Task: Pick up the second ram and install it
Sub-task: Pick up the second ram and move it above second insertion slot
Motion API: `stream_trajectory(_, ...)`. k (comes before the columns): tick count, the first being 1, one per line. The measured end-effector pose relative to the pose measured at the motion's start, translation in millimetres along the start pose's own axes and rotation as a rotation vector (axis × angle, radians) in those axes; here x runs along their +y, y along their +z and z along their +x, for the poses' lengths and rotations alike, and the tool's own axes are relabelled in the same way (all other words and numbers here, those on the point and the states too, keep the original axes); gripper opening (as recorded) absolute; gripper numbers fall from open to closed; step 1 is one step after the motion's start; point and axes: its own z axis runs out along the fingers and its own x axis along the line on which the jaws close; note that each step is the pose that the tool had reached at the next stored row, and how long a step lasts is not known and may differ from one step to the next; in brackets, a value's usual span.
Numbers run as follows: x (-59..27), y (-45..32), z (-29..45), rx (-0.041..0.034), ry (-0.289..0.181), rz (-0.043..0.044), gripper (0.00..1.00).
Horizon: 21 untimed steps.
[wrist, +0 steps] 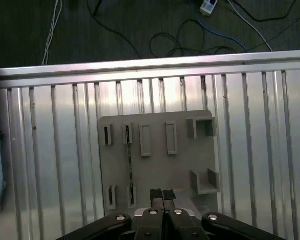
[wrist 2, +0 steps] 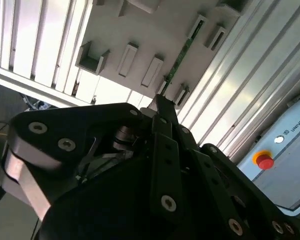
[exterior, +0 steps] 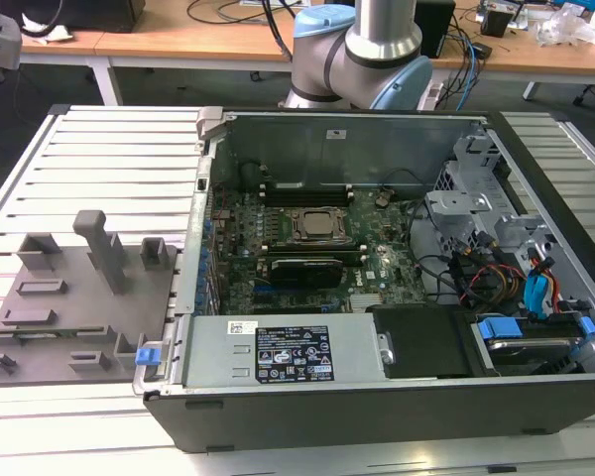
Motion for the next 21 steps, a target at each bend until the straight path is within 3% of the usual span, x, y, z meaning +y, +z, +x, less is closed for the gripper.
stream_trajectory(1,0.0,0.1,0.0,-0.0008,0.033,0.0009,0.11)
stream_trajectory(8,0.0,0.1,0.0,-0.0004,0.031,0.0008,0.11)
stream_trajectory(10,0.0,0.1,0.1,0.0078,0.018,0.0012,0.11)
stream_trajectory(15,0.0,0.1,0.0,0.0083,0.018,0.0013,0.11)
stream_trajectory(17,0.0,0.1,0.0,0.0086,0.018,0.0014,0.24)
stream_trajectory(18,0.0,0.1,0.0,0.0086,0.018,0.0014,0.24)
stream_trajectory(19,0.0,0.1,0.0,0.0087,0.018,0.0014,0.3)
stream_trajectory(21,-0.1,0.1,1.6,0.0086,0.019,0.0014,0.3)
